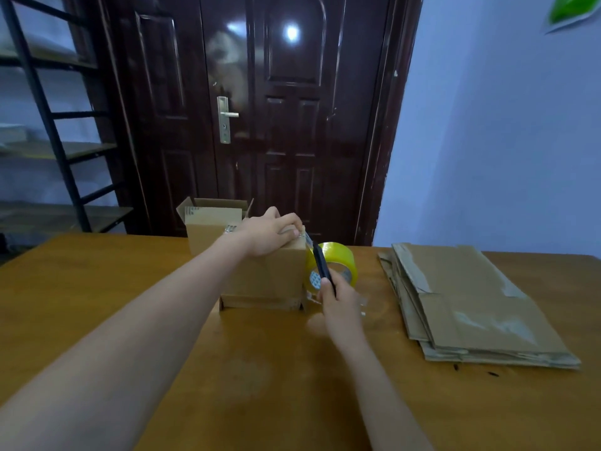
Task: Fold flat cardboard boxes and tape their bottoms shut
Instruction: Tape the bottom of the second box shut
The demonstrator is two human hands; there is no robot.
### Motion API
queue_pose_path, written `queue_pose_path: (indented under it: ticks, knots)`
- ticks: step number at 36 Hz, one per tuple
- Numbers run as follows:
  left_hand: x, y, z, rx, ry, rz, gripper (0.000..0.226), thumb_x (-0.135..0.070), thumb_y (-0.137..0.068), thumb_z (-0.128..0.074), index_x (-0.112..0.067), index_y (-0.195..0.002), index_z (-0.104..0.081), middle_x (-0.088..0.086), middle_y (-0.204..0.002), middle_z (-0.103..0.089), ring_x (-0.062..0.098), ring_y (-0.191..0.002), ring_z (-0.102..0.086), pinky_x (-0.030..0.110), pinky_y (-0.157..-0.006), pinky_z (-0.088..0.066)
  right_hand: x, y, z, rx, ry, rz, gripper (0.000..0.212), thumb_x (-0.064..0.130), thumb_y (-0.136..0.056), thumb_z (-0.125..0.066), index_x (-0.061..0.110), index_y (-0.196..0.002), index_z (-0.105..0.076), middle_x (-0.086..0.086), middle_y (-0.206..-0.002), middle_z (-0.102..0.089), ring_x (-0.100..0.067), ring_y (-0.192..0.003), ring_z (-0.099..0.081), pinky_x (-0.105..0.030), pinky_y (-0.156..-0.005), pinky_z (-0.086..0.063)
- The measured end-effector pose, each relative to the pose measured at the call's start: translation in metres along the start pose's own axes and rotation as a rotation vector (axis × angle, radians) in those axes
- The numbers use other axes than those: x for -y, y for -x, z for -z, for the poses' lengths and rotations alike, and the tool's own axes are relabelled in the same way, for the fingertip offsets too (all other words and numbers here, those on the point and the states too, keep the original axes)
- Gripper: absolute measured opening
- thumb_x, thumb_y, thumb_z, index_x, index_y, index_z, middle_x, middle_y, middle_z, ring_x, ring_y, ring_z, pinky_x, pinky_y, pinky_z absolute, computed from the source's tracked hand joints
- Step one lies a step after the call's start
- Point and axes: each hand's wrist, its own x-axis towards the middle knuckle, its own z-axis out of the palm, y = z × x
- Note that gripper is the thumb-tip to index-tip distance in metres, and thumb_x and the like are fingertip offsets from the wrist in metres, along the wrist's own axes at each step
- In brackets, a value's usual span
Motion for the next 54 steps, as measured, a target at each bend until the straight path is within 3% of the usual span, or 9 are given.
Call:
queue_pose_path:
  ticks: [4,16,26,31,38,44,47,50,54]
  knots:
    - [0.002,-0.005,-0.002,0.051,-0.046,-0.022,0.035,-0.054,-0.098,-0.02,-0.059,-0.129,-0.036,-0.003,-0.119,-0.039,0.022,-0.097,-0.054,0.044,-0.095,-0.042,-0.005,0.002,-0.006,-0.015,0.024,-0.017,0.031,0.02,-0.101,-0.037,0.022,-0.071,-0.045,0.004,-0.063,-0.045,-0.006,-0.054,-0.041,-0.013,-0.051,-0.036]
    - [0.004,-0.007,-0.004,0.097,-0.06,-0.093,0.035,-0.046,-0.101,-0.02,-0.062,-0.126,-0.039,-0.009,-0.135,-0.035,0.017,-0.109,-0.049,0.051,-0.101,-0.037,-0.007,-0.006,0.001,0.092,0.013,-0.003,0.023,0.019,-0.1,-0.038,0.022,-0.089,-0.058,0.002,-0.065,-0.046,-0.009,-0.055,-0.04,-0.021,-0.051,-0.032]
    - [0.004,-0.006,-0.005,0.089,-0.075,-0.098,0.034,-0.046,-0.101,-0.02,-0.063,-0.125,-0.038,-0.009,-0.136,-0.035,0.018,-0.117,-0.046,0.053,-0.102,-0.035,0.004,-0.01,0.02,0.138,0.191,-0.014,0.02,0.018,-0.1,-0.039,0.017,-0.102,-0.059,-0.001,-0.077,-0.054,-0.007,-0.059,-0.044,-0.012,-0.047,-0.036]
    - [-0.001,-0.004,-0.018,0.164,-0.145,-0.045,0.036,-0.043,-0.101,-0.023,-0.053,-0.132,-0.039,-0.007,-0.14,-0.035,0.02,-0.116,-0.049,0.035,-0.092,-0.039,0.002,-0.003,0.022,0.206,0.311,-0.009,0.02,0.018,-0.099,-0.04,0.014,-0.101,-0.059,-0.002,-0.078,-0.057,-0.018,-0.071,-0.055,-0.022,-0.054,-0.039]
    - [0.024,0.003,-0.021,0.172,0.018,-0.021,0.026,-0.055,-0.096,-0.02,-0.079,-0.096,-0.032,-0.01,-0.135,-0.038,0.024,-0.124,-0.04,0.054,-0.104,-0.029,-0.001,-0.01,0.03,0.152,0.234,-0.041,0.025,0.018,-0.099,-0.039,0.015,-0.112,-0.06,0.005,-0.073,-0.05,-0.007,-0.06,-0.046,-0.016,-0.047,-0.033]
    - [0.022,0.007,-0.025,0.177,-0.089,-0.002,0.05,-0.077,-0.084,-0.018,-0.059,-0.128,-0.034,-0.007,-0.143,-0.035,0.025,-0.132,-0.03,0.058,-0.105,-0.018,-0.002,-0.009,0.023,0.169,0.244,-0.029,0.031,0.015,-0.099,-0.041,0.028,-0.07,-0.045,0.005,-0.065,-0.046,-0.006,-0.056,-0.042,-0.011,-0.049,-0.037]
    - [0.022,0.012,-0.026,0.169,-0.101,-0.031,0.079,-0.092,-0.063,-0.006,-0.059,-0.131,-0.029,-0.007,-0.145,-0.032,0.024,-0.134,-0.027,0.059,-0.106,-0.016,-0.003,-0.008,0.02,0.182,0.213,-0.043,0.022,0.016,-0.098,-0.041,0.021,-0.082,-0.056,0.005,-0.065,-0.048,-0.008,-0.057,-0.044,-0.016,-0.048,-0.034]
    - [0.02,0.015,-0.029,0.137,-0.161,-0.035,0.059,-0.079,-0.081,-0.015,-0.057,-0.134,-0.027,-0.007,-0.146,-0.032,0.023,-0.134,-0.028,0.055,-0.107,-0.018,-0.002,-0.007,0.016,0.206,0.158,-0.048,0.019,0.017,-0.098,-0.04,0.017,-0.093,-0.059,0.005,-0.066,-0.049,-0.008,-0.058,-0.045,-0.018,-0.05,-0.031]
    - [0.019,0.02,-0.03,0.137,-0.204,-0.037,0.047,-0.07,-0.089,-0.02,-0.058,-0.134,-0.026,-0.005,-0.143,-0.032,0.024,-0.131,-0.03,0.055,-0.108,-0.02,0.002,-0.005,0.011,0.208,0.175,-0.026,0.021,0.017,-0.098,-0.04,0.022,-0.083,-0.054,0.004,-0.065,-0.048,-0.011,-0.058,-0.046,-0.02,-0.05,-0.031]
